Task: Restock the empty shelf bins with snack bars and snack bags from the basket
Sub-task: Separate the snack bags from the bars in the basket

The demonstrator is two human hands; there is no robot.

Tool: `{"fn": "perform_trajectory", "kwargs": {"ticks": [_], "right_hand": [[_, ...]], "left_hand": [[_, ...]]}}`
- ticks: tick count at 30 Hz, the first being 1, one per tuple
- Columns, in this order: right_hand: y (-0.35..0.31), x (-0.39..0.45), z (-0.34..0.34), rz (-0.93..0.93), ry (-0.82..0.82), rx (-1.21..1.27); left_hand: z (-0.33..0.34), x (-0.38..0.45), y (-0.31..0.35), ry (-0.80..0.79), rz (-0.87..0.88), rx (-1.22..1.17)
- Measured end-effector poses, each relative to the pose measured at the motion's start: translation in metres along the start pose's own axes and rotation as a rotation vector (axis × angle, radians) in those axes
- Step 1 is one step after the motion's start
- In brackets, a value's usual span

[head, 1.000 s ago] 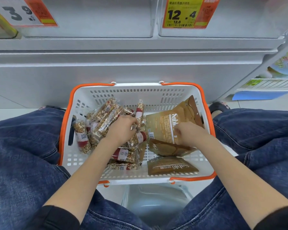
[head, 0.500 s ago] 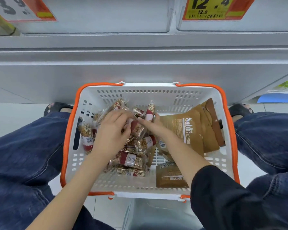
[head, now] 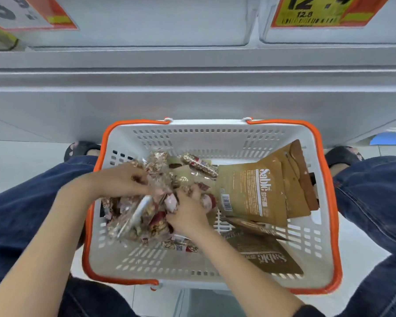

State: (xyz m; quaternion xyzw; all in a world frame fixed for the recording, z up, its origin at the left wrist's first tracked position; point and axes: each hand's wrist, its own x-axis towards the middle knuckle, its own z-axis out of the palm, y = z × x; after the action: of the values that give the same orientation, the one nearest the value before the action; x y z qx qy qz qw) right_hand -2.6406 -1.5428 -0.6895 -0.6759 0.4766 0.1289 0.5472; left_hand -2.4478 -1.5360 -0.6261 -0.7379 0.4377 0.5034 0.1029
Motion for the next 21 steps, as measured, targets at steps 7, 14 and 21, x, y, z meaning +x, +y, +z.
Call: {"fn": "perform_trajectory", "kwargs": {"ticks": [7,14,21], "right_hand": [[0.008,-0.036,0.029,-0.052,-0.173,-0.107],[0.021,0.019,-0.053,0.045,0.075,0.138],[0.016,0.103,-0.050,0.063,0.082,-0.032]], "left_hand": [[0.071,0.023,0.019,0.256,0.171,0.393],[0.087,0.028,0.018,0.211,0.080,0.547],[0.090,0.028,0.021,0.143,0.107,0.577]]}}
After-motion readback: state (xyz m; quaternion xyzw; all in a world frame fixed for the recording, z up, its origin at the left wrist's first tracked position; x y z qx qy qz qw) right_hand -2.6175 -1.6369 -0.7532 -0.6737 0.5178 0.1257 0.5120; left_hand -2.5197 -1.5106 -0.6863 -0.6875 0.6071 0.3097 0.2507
